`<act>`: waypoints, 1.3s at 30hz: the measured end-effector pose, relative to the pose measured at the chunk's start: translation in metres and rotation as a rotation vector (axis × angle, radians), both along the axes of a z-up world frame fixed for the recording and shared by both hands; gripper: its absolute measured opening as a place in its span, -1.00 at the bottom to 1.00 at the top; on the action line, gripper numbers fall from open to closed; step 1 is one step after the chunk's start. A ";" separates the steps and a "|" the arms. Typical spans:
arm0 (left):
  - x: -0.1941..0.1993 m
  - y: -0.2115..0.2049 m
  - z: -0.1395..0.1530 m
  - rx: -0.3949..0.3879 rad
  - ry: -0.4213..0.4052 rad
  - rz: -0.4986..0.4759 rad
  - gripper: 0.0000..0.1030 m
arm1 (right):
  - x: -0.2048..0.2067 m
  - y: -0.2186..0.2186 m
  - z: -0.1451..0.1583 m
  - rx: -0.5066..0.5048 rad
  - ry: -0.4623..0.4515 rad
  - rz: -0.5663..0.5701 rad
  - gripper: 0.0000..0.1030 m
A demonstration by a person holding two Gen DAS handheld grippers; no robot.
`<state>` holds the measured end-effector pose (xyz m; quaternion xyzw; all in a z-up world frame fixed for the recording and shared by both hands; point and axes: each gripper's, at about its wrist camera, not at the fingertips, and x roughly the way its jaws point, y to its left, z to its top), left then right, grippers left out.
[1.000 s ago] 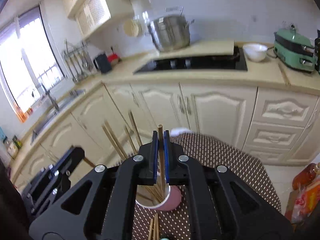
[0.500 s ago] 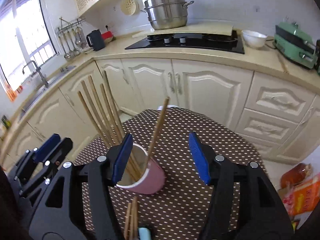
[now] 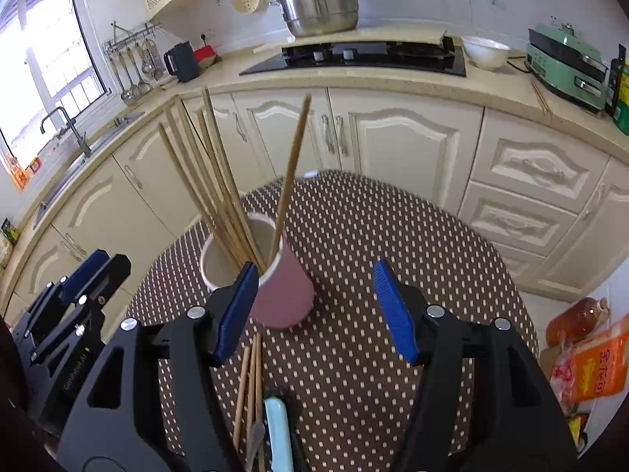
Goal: Organize utensils
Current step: 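Withdraw both tools from the cup back to the loose chopsticks, then close the right tool on a chopstick while the left tool grasps another chopstick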
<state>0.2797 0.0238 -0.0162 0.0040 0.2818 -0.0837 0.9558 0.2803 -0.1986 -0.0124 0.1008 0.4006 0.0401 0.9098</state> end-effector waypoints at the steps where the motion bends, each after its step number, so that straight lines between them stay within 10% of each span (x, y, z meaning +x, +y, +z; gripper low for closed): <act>1: -0.003 0.001 -0.003 -0.002 0.007 0.002 -0.27 | -0.003 0.000 -0.004 0.005 0.014 0.001 0.19; 18: -0.029 0.020 -0.068 0.035 0.162 0.006 -0.20 | -0.001 0.040 -0.078 0.004 0.278 0.128 0.18; 39: -0.022 0.034 -0.112 0.045 0.266 0.007 -0.18 | 0.033 0.100 -0.120 -0.115 0.356 0.127 0.13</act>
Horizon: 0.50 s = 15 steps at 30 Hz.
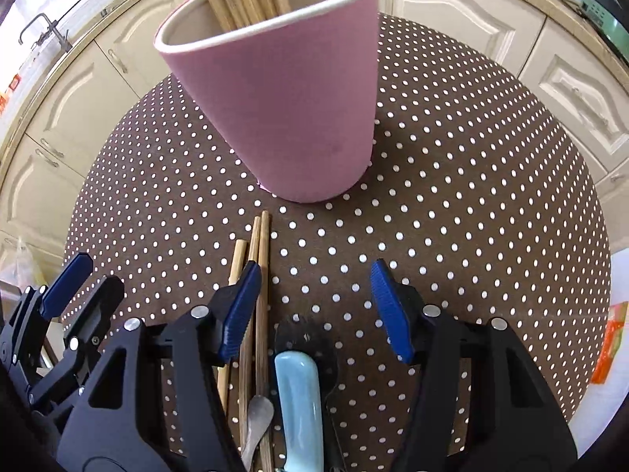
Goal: Organize utensils
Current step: 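Close the right tool on a chopstick while the left tool grasps another chopstick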
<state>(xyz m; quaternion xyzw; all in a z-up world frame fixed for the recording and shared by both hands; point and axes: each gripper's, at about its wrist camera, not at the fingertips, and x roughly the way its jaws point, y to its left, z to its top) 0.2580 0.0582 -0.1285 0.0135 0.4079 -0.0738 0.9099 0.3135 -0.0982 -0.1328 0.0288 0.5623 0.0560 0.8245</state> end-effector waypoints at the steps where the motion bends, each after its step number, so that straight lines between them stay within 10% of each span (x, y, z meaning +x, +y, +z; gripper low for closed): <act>1: 0.000 0.001 -0.001 0.001 0.005 0.004 -0.18 | 0.002 0.005 0.000 -0.010 -0.005 0.002 0.13; 5: -0.001 0.003 -0.004 -0.017 0.018 0.009 -0.18 | 0.011 0.022 -0.001 -0.063 -0.029 0.022 0.02; 10: -0.003 0.002 -0.004 -0.006 0.019 0.008 -0.18 | 0.013 0.047 0.003 -0.066 -0.038 0.025 -0.82; 15: -0.004 0.004 -0.002 -0.035 0.027 0.003 -0.18 | 0.016 0.034 0.004 0.048 -0.018 -0.029 -0.88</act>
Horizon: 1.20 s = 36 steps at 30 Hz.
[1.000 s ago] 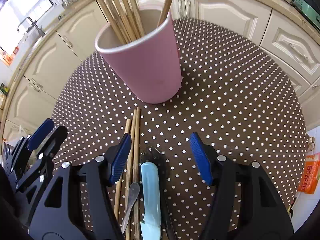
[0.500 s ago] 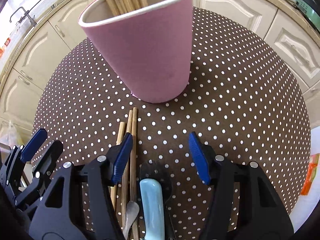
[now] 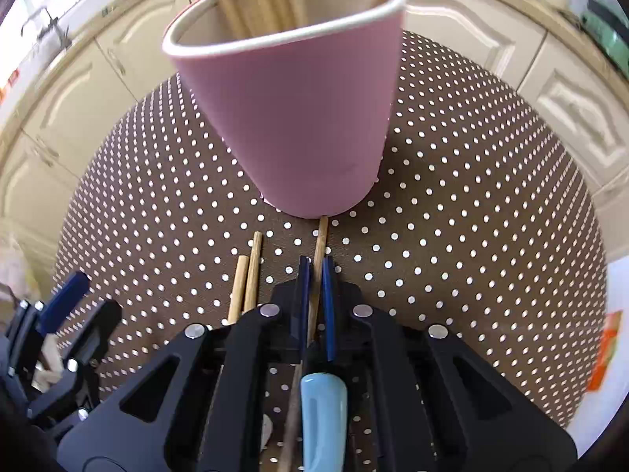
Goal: Organize utensils
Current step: 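Close the right tool on a chopstick while the left tool grasps another chopstick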
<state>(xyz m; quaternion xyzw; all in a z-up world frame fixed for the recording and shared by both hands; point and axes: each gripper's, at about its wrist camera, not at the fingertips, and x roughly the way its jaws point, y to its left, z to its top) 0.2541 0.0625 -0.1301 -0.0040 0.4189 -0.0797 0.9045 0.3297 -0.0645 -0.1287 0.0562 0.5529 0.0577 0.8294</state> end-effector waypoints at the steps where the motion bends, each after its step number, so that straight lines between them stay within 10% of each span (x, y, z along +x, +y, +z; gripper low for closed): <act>1: 0.000 0.000 0.001 -0.008 0.003 -0.004 -0.18 | 0.000 -0.003 0.000 0.029 0.007 -0.011 -0.88; 17: 0.013 -0.062 -0.011 0.002 0.097 -0.184 -0.14 | -0.023 -0.053 0.006 0.122 -0.005 -0.029 -0.88; 29: 0.047 -0.092 -0.025 0.141 0.143 -0.078 -0.10 | -0.027 -0.074 0.004 0.149 -0.007 -0.015 -0.88; 31: 0.052 -0.086 -0.022 0.130 0.149 -0.025 -0.82 | -0.028 -0.075 0.004 0.153 -0.008 -0.017 -0.88; 36: 0.059 -0.070 -0.019 0.063 0.182 0.016 -0.89 | -0.029 -0.082 0.012 0.171 -0.024 -0.015 -0.88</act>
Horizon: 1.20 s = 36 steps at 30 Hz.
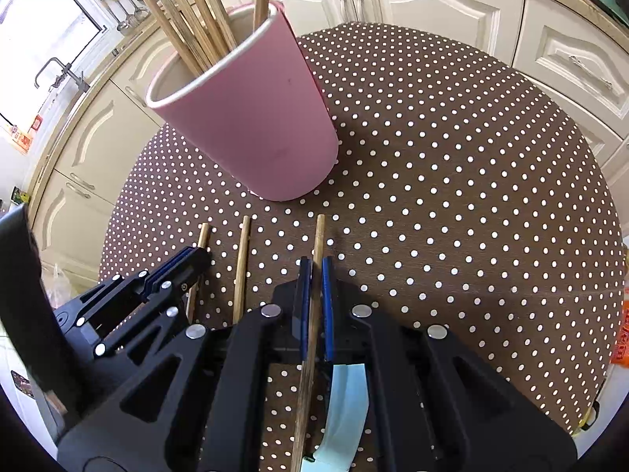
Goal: Organize utensils
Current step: 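Close the right tool on a chopstick while the left tool grasps another chopstick, then lift both chopsticks upright and carry them above the pink cup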
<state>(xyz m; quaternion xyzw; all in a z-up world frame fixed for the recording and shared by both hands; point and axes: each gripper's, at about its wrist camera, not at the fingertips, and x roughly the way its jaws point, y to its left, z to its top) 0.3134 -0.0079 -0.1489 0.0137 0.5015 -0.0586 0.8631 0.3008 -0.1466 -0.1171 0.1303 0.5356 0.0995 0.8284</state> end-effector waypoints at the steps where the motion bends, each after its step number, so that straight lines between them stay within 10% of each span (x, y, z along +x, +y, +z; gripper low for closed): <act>1: 0.001 0.006 0.001 -0.010 0.002 0.003 -0.89 | -0.001 -0.002 0.003 0.009 -0.004 -0.002 -0.88; 36: -0.094 -0.009 0.161 -0.140 -0.365 -0.104 -0.89 | -0.068 -0.040 0.133 0.015 -0.357 -0.043 -0.89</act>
